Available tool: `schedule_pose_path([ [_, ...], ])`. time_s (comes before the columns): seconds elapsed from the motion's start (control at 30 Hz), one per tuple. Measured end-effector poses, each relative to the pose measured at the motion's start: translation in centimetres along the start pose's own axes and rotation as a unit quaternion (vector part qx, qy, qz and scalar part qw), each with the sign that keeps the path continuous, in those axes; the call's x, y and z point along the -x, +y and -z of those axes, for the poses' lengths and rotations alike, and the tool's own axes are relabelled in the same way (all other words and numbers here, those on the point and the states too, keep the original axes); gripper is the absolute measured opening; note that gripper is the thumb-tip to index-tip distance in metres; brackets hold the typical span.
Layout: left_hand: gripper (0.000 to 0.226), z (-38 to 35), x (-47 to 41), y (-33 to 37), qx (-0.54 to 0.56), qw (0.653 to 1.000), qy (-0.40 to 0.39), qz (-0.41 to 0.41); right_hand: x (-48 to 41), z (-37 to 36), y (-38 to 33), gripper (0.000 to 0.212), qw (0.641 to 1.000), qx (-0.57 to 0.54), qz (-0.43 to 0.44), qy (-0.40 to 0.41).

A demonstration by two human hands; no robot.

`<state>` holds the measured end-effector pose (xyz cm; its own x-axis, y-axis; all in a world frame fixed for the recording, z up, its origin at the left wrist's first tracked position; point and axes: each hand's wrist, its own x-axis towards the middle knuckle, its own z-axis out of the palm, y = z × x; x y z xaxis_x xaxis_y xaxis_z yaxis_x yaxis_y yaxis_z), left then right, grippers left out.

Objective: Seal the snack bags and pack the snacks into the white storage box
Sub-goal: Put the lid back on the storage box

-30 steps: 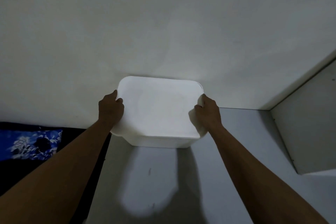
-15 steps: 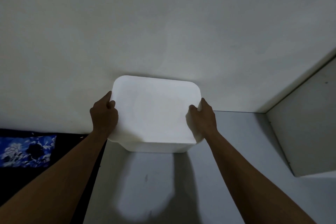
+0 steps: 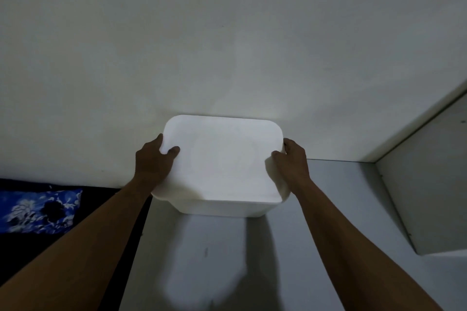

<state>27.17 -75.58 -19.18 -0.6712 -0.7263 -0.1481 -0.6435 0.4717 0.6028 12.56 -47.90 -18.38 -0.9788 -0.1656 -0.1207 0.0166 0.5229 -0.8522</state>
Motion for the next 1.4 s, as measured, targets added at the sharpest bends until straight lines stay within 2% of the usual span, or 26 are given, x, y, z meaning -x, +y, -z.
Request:
schedule_pose_path([
  [0.07, 0.080, 0.0, 0.2, 0.1, -0.004, 1.000, -0.010, -0.002, -0.1, -0.2, 0.1, 0.005, 0.999, 0.046, 0.019, 0.005],
  [0.13, 0.085, -0.1, 0.7, 0.2, -0.008, 1.000, -0.013, -0.011, 0.0, -0.6, 0.3, 0.019, 0.996, 0.086, 0.027, 0.013],
  [0.23, 0.087, -0.1, 1.0, 0.2, -0.010, 1.000, -0.015, -0.024, 0.5, -0.8, 0.0, 0.011, 0.992, 0.123, 0.029, 0.013],
  [0.4, 0.088, -0.1, 1.9, 0.5, 0.033, 0.999, 0.003, -0.036, 0.6, -0.7, -0.6, 0.018, 0.998, 0.068, -0.001, 0.003],
  [0.5, 0.084, 0.0, 1.8, 0.5, 0.033, 0.998, 0.023, -0.050, 0.6, 0.1, -0.6, 0.009, 1.000, -0.017, 0.000, -0.003],
  [0.57, 0.084, 0.0, 1.8, 0.4, 0.036, 0.998, 0.027, -0.048, 0.8, 0.5, -0.8, 0.015, 0.999, -0.052, 0.013, -0.005],
  [0.73, 0.085, 0.0, 1.5, 0.9, 0.019, 0.999, 0.015, -0.045, 0.7, 1.1, -1.1, 0.024, 0.999, -0.041, 0.022, 0.005],
  [0.97, 0.086, -0.2, 0.9, 1.4, -0.028, 0.999, -0.020, -0.034, -0.5, 0.6, 0.2, 0.011, 0.999, 0.031, -0.015, -0.032],
  [1.0, 0.086, -0.2, 0.8, 1.4, -0.031, 0.999, -0.021, -0.032, -0.5, 0.4, 0.3, 0.015, 0.998, 0.054, -0.012, -0.030],
  [1.07, 0.086, -0.2, 0.7, 1.4, -0.041, 0.998, -0.023, -0.030, -0.4, 0.1, 0.5, 0.039, 0.995, 0.090, -0.017, -0.038],
  [1.13, 0.086, -0.2, 0.6, 1.4, -0.059, 0.997, -0.034, -0.031, -0.1, -0.3, 0.4, 0.056, 0.995, 0.081, -0.041, -0.043],
  [1.2, 0.084, -0.2, 0.5, 1.5, -0.076, 0.995, -0.046, -0.034, 0.4, -0.5, 0.3, 0.052, 0.995, 0.083, -0.027, -0.044],
  [1.27, 0.077, -0.9, 1.3, 1.4, -0.125, 0.989, -0.048, -0.057, 0.4, -0.5, 0.7, 0.045, 0.980, 0.184, 0.018, -0.079],
  [1.3, 0.072, -1.3, 1.4, 1.2, -0.162, 0.983, -0.044, -0.071, 0.8, -0.6, 0.6, 0.048, 0.974, 0.202, 0.019, -0.097],
  [1.33, 0.067, -1.3, 1.8, 1.3, -0.184, 0.979, -0.039, -0.083, 1.5, -0.3, 0.0, 0.053, 0.981, 0.170, 0.008, -0.092],
  [1.4, 0.060, -0.7, 2.3, 2.0, -0.184, 0.979, -0.020, -0.088, 2.4, 0.6, -1.0, 0.063, 0.969, 0.224, 0.017, -0.099],
])
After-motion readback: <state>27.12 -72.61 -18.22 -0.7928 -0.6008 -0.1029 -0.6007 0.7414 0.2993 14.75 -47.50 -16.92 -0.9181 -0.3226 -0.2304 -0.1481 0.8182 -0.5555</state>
